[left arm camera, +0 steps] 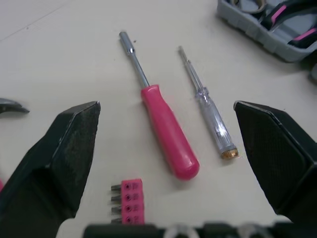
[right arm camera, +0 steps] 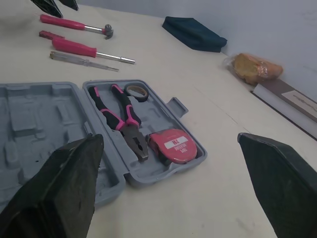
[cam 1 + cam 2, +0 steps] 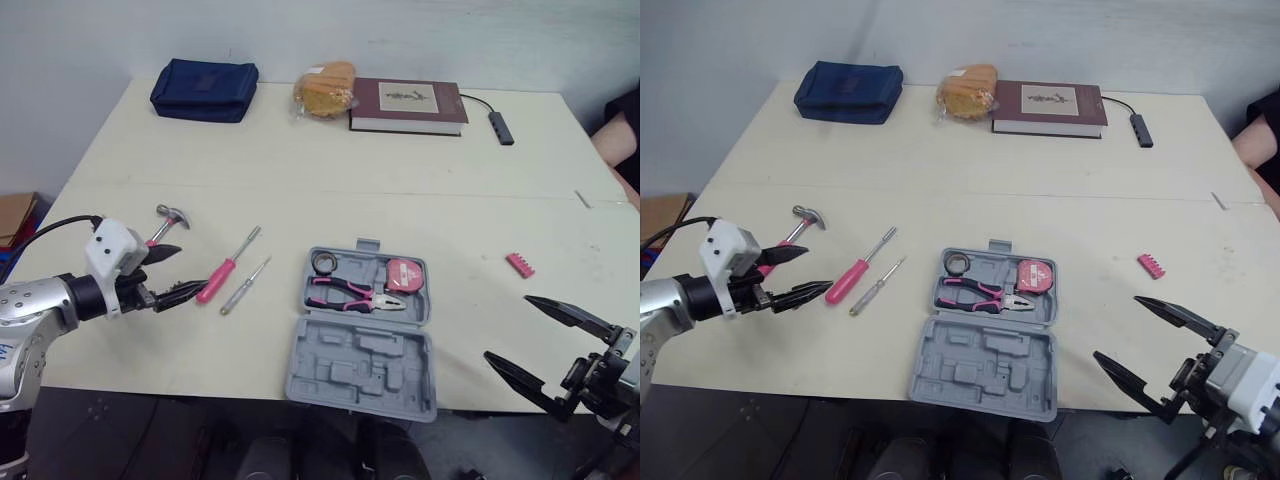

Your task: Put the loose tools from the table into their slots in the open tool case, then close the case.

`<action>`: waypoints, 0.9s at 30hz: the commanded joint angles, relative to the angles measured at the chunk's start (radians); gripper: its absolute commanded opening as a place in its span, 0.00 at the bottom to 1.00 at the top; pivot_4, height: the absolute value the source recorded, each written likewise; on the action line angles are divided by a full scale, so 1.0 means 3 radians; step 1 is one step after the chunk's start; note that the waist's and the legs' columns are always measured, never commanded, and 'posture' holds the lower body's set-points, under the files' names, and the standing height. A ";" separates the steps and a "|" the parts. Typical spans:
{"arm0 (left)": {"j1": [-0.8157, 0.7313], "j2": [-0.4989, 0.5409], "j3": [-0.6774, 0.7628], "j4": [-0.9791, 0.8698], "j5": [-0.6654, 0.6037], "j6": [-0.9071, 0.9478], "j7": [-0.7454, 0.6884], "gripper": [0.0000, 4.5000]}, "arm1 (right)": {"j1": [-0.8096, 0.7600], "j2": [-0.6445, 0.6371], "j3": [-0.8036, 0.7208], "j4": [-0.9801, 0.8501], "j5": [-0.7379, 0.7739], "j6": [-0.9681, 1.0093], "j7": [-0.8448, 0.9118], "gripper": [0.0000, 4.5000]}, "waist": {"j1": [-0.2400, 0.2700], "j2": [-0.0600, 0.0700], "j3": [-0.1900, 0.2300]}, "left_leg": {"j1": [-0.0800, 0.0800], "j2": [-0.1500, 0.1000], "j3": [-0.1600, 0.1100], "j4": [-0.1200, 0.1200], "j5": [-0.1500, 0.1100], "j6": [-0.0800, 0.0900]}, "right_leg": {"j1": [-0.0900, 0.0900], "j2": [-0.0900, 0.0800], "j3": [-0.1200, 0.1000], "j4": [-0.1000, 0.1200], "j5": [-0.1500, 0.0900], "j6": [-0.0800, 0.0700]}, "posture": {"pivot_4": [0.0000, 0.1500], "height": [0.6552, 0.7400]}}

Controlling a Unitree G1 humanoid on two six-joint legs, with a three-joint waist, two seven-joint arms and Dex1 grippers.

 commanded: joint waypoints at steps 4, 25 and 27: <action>-0.0073 -0.0249 -0.0194 -0.0638 0.0020 0.0606 0.0670 0.37 | -0.0165 -0.0106 0.0053 -0.0198 0.0127 0.0106 0.0056 1.00 | 0.0018 -0.0001 0.0001 | 0.0002 0.0002 -0.0003 0.0001 0.0003 -0.0006 | 0.0000 0.0002 0.0001 0.0000 0.0000 -0.0001 | 1.00 1.00; -0.0371 -0.1010 -0.0931 -0.0938 0.0464 0.1392 0.1812 0.37 | -0.0416 -0.0194 0.0185 -0.0168 0.0087 0.0256 0.0176 1.00 | 0.0025 -0.0002 0.0001 | -0.0003 0.0005 -0.0008 0.0028 0.0003 -0.0010 | 0.0002 0.0010 0.0006 0.0004 0.0000 -0.0002 | 1.00 1.00; -0.0373 -0.1044 -0.0936 -0.0913 0.0488 0.1430 0.1832 0.37 | -0.0409 -0.0181 0.0190 -0.0170 0.0069 0.0244 0.0177 1.00 | 0.0024 -0.0002 0.0001 | -0.0003 0.0005 -0.0008 0.0028 0.0003 -0.0010 | 0.0002 0.0010 0.0006 0.0004 0.0000 -0.0003 | 1.00 1.00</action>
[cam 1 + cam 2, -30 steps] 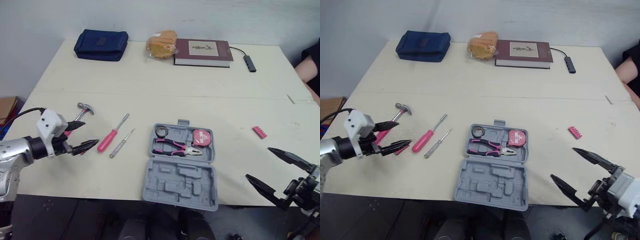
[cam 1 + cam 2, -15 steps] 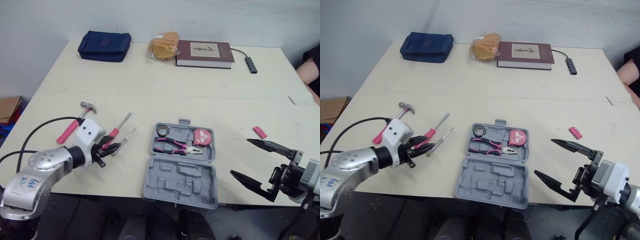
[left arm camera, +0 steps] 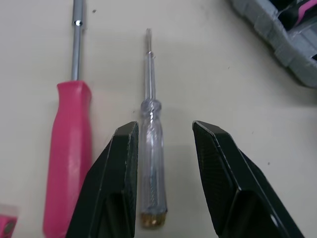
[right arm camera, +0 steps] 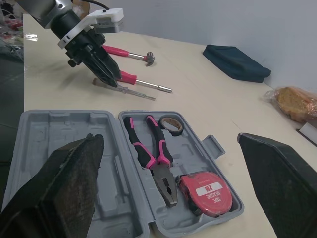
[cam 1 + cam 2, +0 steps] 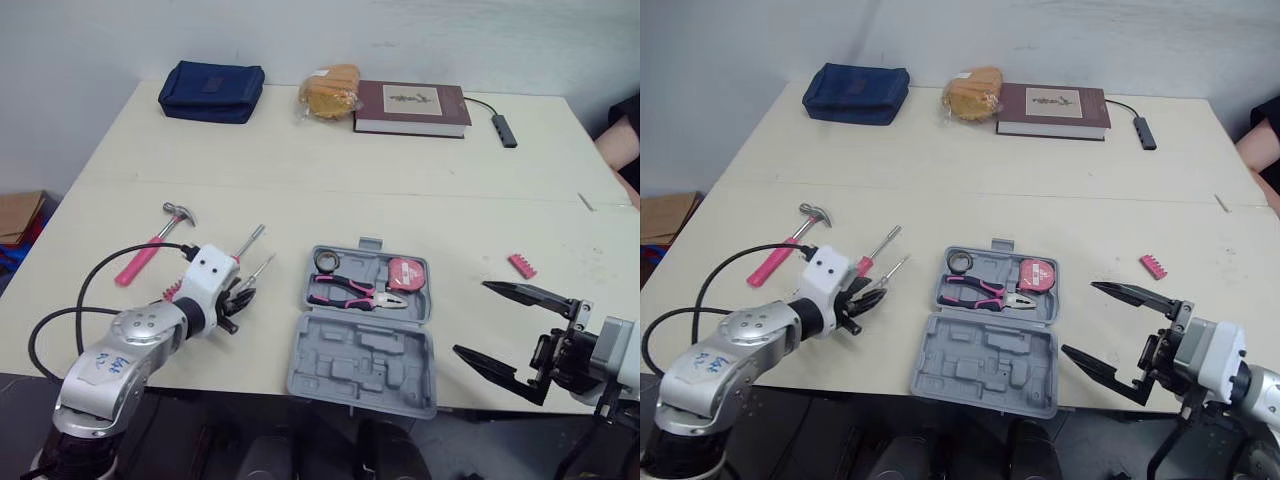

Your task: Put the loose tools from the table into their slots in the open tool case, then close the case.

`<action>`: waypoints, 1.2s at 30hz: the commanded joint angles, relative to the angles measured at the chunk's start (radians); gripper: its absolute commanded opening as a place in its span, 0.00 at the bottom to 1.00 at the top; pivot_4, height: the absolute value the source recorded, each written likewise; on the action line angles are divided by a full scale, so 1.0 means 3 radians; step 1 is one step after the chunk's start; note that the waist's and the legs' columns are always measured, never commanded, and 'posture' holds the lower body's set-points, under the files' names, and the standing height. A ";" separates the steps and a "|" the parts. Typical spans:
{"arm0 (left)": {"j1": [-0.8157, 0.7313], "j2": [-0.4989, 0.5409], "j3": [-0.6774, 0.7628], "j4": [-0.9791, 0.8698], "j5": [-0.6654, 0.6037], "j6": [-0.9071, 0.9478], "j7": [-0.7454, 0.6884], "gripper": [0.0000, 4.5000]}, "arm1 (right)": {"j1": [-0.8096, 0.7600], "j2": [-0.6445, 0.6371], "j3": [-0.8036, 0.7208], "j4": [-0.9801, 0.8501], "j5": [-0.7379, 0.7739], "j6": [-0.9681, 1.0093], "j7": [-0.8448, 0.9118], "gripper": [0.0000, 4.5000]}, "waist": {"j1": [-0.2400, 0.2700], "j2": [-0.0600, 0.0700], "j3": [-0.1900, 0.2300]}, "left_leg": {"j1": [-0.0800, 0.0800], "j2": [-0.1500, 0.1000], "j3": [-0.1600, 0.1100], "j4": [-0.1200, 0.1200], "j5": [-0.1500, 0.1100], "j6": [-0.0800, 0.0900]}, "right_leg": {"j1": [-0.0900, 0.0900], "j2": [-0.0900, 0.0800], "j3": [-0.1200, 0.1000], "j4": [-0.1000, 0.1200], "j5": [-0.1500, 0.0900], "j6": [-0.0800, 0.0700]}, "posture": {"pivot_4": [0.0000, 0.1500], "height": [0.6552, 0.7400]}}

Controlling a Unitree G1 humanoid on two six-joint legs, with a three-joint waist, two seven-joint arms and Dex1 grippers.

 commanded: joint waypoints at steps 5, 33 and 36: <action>-0.0040 -0.0096 0.0000 0.0171 0.0066 0.0125 0.0047 0.37 | 0.0040 0.0049 -0.0031 -0.0037 -0.0067 -0.0103 0.0001 1.00 | -0.0005 0.0000 0.0000 | 0.0000 0.0002 0.0000 0.0003 0.0000 -0.0001 | 0.0000 0.0003 0.0000 0.0001 0.0000 0.0000 | 1.00 1.00; -0.0152 0.0055 0.0051 0.0406 -0.0425 -0.1323 -0.1568 0.01 | -0.0132 -0.0154 -0.0129 -0.0477 -0.0042 0.0500 -0.0342 1.00 | 0.0017 0.0011 -0.0006 | -0.0005 0.0024 0.0001 0.0015 -0.0014 -0.0019 | -0.0003 0.0019 0.0004 -0.0002 -0.0003 -0.0013 | 1.00 1.00; -0.0236 0.0317 -0.0195 0.0430 -0.0407 -0.1717 -0.2221 0.01 | 0.0046 -0.0131 -0.0226 -0.0429 -0.0090 0.0414 -0.0226 1.00 | 0.0008 0.0015 -0.0008 | -0.0006 0.0025 0.0001 0.0014 -0.0013 -0.0016 | -0.0003 0.0021 0.0001 -0.0006 -0.0003 -0.0015 | 1.00 1.00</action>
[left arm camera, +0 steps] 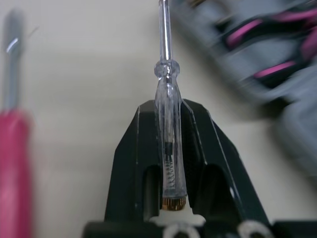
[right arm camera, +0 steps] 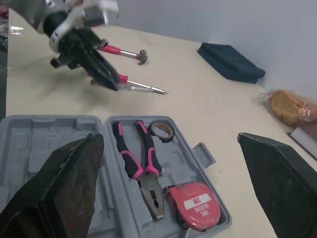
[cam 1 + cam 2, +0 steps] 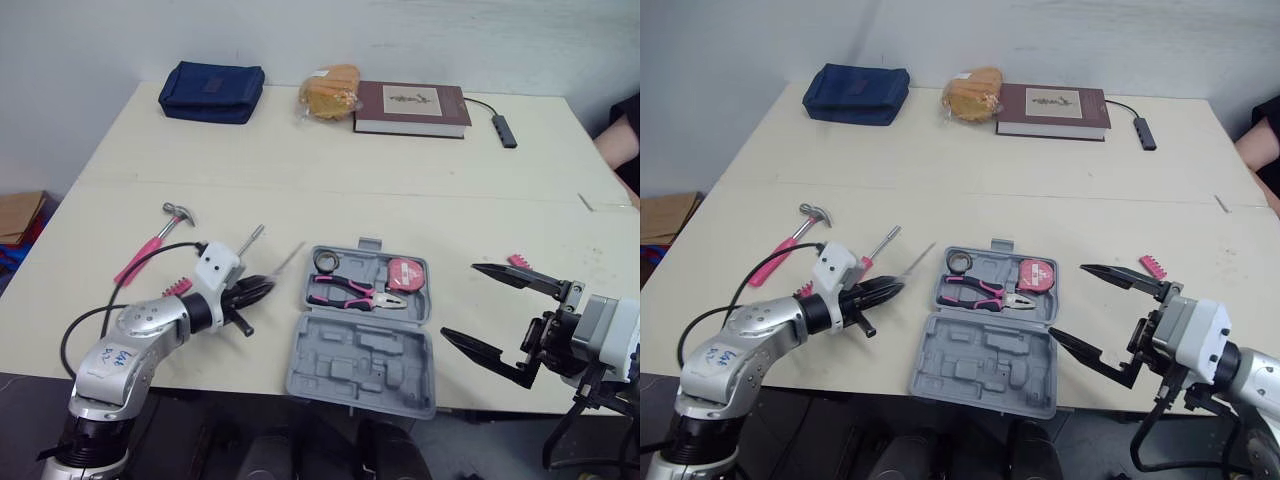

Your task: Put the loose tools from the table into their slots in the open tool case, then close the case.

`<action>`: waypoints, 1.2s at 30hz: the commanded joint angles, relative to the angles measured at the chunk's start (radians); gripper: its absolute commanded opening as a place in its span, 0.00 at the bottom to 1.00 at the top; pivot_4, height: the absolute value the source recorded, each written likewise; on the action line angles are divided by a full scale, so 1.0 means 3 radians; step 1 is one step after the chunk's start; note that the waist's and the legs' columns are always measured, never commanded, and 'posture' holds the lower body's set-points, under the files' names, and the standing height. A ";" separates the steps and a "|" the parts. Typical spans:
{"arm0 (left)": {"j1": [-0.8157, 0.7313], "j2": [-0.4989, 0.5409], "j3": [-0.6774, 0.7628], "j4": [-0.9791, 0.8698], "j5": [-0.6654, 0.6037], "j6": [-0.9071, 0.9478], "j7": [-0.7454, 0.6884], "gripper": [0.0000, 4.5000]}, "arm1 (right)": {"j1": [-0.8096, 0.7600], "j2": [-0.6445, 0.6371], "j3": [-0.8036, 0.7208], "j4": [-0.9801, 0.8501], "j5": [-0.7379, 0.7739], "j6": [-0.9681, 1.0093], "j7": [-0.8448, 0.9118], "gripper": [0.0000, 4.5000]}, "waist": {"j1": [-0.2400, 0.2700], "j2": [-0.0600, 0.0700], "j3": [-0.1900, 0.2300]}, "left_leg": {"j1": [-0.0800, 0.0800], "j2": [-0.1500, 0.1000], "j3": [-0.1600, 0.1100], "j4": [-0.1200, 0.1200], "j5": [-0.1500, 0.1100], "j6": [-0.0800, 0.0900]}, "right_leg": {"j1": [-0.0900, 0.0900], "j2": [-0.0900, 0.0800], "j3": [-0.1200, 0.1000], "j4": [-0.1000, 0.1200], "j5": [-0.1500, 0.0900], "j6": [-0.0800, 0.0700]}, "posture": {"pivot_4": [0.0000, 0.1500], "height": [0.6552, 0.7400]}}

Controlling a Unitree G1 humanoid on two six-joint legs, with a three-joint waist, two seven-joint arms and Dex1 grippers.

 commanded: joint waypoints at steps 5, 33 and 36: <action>-0.0654 0.0239 -0.0657 -0.0028 -0.0028 -0.0108 -0.0878 0.01 | 0.0379 0.0088 -0.0264 0.0017 -0.0083 -0.0198 0.0176 1.00 | -0.0003 0.0001 0.0001 | 0.0000 0.0002 0.0002 0.0002 0.0001 0.0005 | 0.0003 0.0008 -0.0003 -0.0001 0.0000 -0.0001 | 1.00 1.00; -0.1884 0.0161 -0.2154 0.0251 0.1176 0.0615 -0.0973 0.01 | 0.1117 0.0514 -0.0240 -0.0266 -0.0339 -0.0515 0.0065 1.00 | -0.0015 -0.0004 0.0004 | -0.0001 0.0002 0.0005 0.0004 0.0004 0.0009 | 0.0001 0.0013 0.0007 0.0002 0.0002 0.0003 | 1.00 1.00; -0.1880 0.0164 -0.2239 0.0271 0.1271 0.0582 -0.0994 0.01 | 0.1124 0.0544 -0.0194 -0.0225 -0.0366 -0.0584 0.0072 1.00 | -0.0016 -0.0004 0.0004 | 0.0000 0.0002 0.0006 0.0005 0.0004 0.0010 | 0.0002 0.0012 0.0008 0.0003 0.0002 0.0003 | 1.00 1.00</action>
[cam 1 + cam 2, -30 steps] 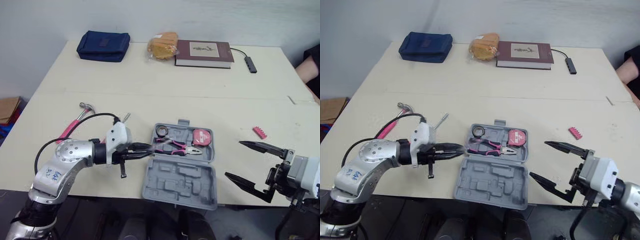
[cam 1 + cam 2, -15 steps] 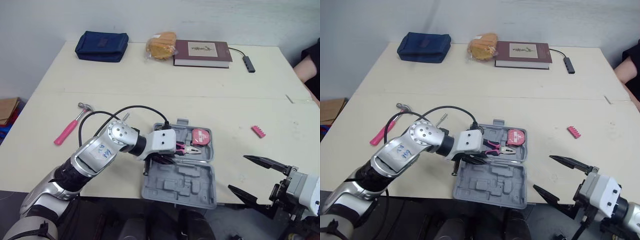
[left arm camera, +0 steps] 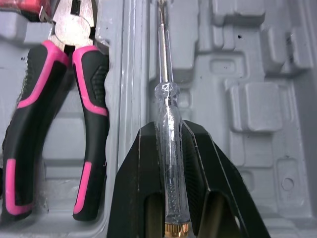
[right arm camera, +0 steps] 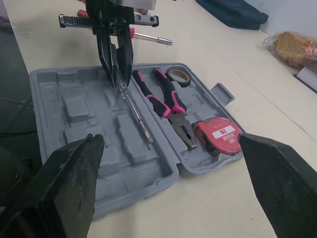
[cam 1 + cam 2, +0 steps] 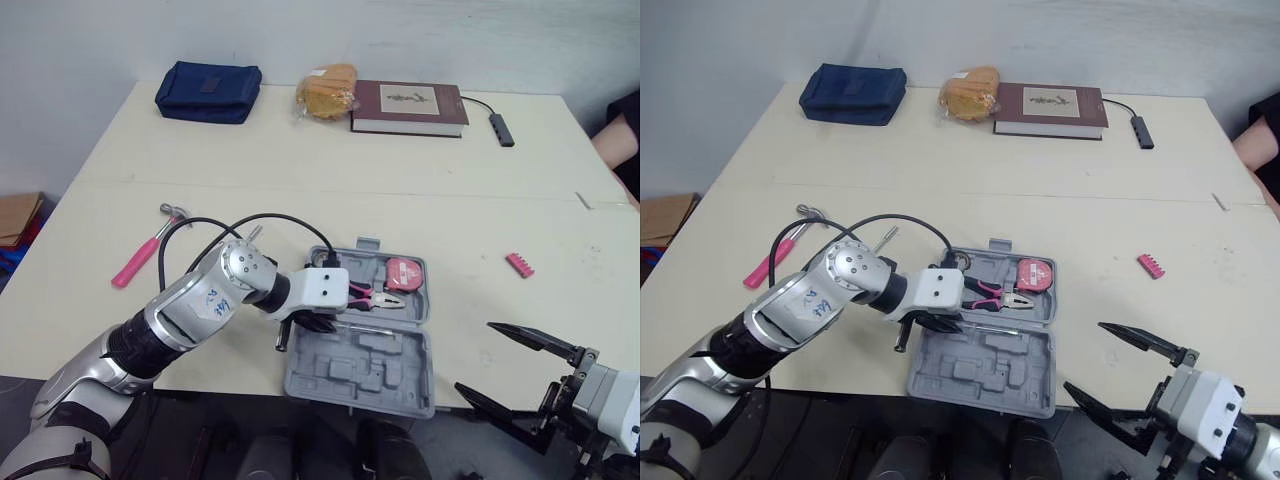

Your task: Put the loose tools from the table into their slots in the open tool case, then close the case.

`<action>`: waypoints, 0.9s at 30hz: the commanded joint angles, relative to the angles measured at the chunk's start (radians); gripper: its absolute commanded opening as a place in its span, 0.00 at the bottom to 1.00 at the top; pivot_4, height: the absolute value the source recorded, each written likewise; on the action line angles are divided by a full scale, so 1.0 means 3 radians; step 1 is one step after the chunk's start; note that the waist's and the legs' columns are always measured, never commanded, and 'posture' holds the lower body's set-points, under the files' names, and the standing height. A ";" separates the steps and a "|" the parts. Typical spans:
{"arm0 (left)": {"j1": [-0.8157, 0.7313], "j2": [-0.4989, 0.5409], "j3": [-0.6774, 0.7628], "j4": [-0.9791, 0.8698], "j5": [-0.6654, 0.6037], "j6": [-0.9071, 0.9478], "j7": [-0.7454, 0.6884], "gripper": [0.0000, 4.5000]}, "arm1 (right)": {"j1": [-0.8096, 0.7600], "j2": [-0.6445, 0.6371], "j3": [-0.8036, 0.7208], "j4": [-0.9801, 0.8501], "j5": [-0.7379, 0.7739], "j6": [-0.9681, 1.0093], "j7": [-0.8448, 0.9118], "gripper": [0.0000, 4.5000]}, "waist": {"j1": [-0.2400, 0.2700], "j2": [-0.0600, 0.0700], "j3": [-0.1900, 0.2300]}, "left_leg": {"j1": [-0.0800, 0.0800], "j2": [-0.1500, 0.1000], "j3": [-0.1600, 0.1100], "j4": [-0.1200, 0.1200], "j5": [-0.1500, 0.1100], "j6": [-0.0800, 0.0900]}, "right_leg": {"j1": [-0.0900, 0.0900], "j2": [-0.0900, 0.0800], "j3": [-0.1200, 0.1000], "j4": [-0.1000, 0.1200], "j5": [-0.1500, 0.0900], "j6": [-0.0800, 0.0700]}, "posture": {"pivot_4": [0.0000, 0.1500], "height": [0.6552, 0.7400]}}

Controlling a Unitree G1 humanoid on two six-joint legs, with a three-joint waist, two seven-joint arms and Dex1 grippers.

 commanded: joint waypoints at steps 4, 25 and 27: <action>-0.0020 -0.0075 -0.0083 0.0007 0.0123 0.0005 -0.0005 0.01 | 0.0034 0.0065 0.0054 0.0065 -0.0037 -0.0197 0.0039 1.00 | 0.0000 0.0000 0.0000 | 0.0000 0.0000 -0.0001 0.0000 0.0000 0.0000 | 0.0000 0.0000 0.0000 0.0001 0.0000 0.0000 | 1.00 1.00; 0.0063 -0.0195 -0.0086 0.0100 0.0319 -0.0249 0.0016 0.11 | 0.0180 0.0156 0.0160 0.0422 -0.0103 -0.0707 0.0152 1.00 | 0.0008 0.0000 0.0000 | 0.0001 0.0000 -0.0001 0.0000 0.0001 0.0001 | 0.0000 -0.0003 0.0000 0.0002 0.0000 0.0000 | 1.00 1.00; 0.0058 -0.0179 -0.0043 0.0069 0.0313 -0.0304 -0.0004 0.30 | 0.0170 0.0138 0.0164 0.0388 -0.0098 -0.0671 0.0131 1.00 | 0.0007 0.0000 0.0000 | 0.0001 0.0000 -0.0001 0.0000 0.0001 0.0001 | 0.0000 -0.0003 0.0000 0.0002 0.0000 -0.0001 | 1.00 1.00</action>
